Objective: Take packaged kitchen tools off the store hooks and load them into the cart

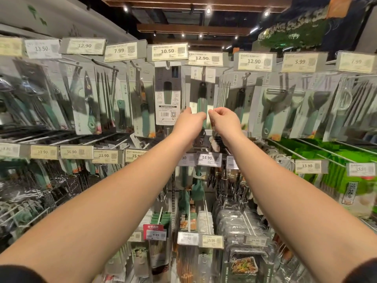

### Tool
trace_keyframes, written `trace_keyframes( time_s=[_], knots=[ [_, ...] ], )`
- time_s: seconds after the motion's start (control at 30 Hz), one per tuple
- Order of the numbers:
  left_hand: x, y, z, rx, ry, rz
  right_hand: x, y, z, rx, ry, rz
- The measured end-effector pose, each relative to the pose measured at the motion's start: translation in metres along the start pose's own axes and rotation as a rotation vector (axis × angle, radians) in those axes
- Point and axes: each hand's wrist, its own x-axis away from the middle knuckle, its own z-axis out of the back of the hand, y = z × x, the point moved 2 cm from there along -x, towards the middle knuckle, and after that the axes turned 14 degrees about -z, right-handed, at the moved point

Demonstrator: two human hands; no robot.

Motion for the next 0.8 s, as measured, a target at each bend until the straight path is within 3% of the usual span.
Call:
trace_keyframes(
  time_s=[0.37,0.8],
  knots=[
    [-0.028,-0.003,-0.019,-0.119,0.059,0.118,-0.026,-0.013,-0.008,0.314,0.129,0.004],
    [-0.036,0.000,-0.029,-0.295,0.086,0.166,-0.029,-0.013,-0.004,0.479,0.011,-0.053]
  ],
)
